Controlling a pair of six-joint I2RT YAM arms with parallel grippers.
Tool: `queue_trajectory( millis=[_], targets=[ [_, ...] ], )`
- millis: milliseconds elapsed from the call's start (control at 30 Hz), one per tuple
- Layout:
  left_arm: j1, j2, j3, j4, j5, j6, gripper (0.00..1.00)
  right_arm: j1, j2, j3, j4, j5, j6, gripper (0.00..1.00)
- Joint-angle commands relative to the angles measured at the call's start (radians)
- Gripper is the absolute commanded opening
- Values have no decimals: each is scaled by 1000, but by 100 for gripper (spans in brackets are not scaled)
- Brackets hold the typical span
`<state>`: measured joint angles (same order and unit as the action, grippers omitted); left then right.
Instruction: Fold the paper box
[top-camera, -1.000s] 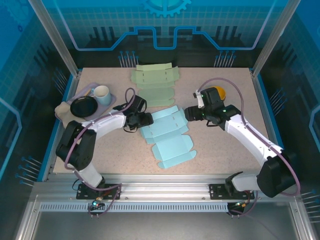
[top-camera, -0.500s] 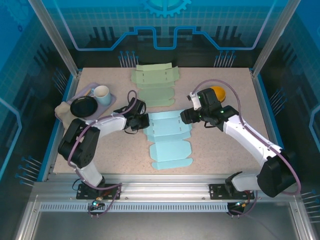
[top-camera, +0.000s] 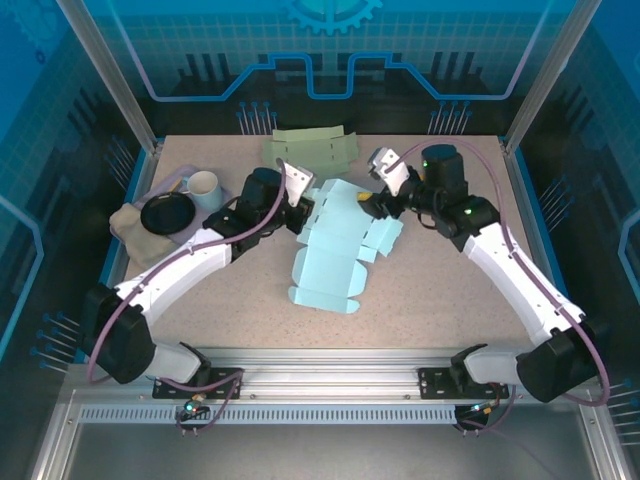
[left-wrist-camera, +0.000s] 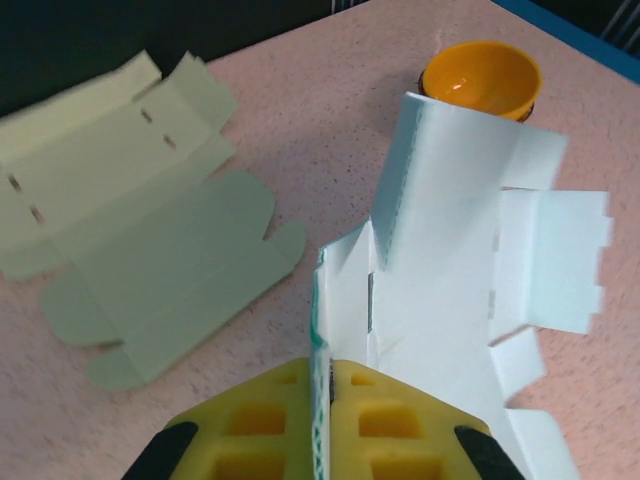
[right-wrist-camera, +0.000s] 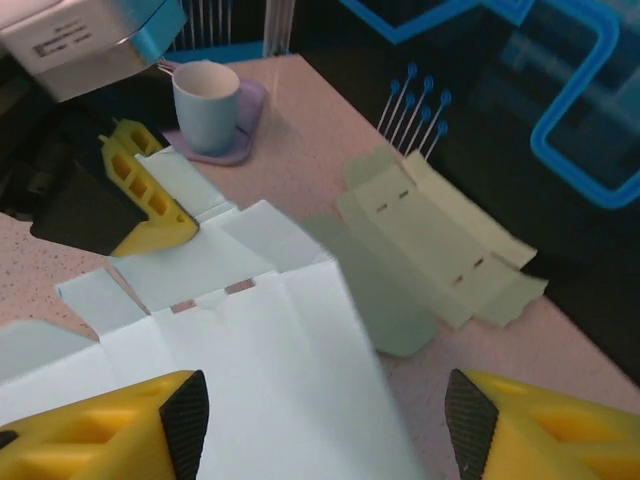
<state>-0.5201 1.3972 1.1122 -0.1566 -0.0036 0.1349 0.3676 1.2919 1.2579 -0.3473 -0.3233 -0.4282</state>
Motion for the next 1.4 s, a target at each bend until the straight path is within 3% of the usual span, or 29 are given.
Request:
queue_trajectory(
  millis=[0, 167, 567, 1367],
  targets=[
    [2, -62, -22, 54, -5, 232, 0, -32, 9, 16, -92, -246, -348, 65],
    [3, -135, -85, 107, 8, 250, 0, -33, 24, 50, -266, -229, -484, 59],
    [-49, -195, -215, 212, -15, 308, 0, -38, 88, 94, -380, -40, -516, 54],
    [-71, -236, -234, 244, -43, 319, 0, -72, 182, 80, -421, -126, -490, 41]
  ],
)
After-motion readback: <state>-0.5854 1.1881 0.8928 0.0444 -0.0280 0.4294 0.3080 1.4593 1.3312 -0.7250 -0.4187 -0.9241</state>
